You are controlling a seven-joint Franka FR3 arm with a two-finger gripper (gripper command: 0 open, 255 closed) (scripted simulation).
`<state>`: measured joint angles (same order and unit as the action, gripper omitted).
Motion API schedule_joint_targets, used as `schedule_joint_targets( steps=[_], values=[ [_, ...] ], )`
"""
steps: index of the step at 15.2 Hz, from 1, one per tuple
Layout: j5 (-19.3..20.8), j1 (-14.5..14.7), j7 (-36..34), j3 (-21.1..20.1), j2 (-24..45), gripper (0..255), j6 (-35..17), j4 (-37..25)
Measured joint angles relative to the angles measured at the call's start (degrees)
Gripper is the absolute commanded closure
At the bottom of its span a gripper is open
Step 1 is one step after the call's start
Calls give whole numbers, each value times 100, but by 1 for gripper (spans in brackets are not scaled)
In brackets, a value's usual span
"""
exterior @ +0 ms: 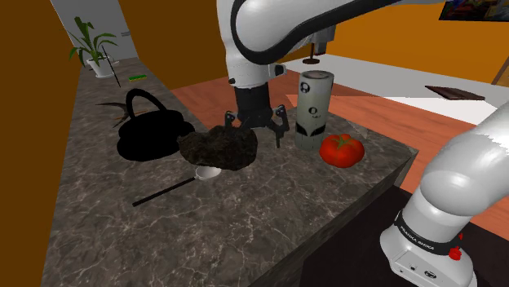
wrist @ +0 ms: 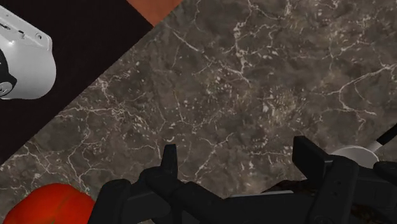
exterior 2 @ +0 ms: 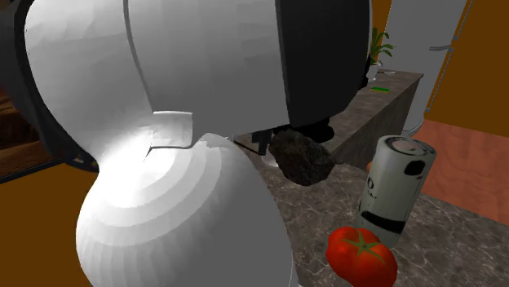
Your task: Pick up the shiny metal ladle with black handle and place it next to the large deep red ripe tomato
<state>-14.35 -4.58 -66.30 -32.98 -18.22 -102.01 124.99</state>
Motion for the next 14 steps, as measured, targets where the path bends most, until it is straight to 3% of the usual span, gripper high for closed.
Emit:
schedule_joint_targets(
  steps=[7,14],
  values=[
    [790,-88,-1982,-692,1864,0,-504,-1094],
    [1875,568,-3852,-587,3874,0,-594,-2606]
  ],
)
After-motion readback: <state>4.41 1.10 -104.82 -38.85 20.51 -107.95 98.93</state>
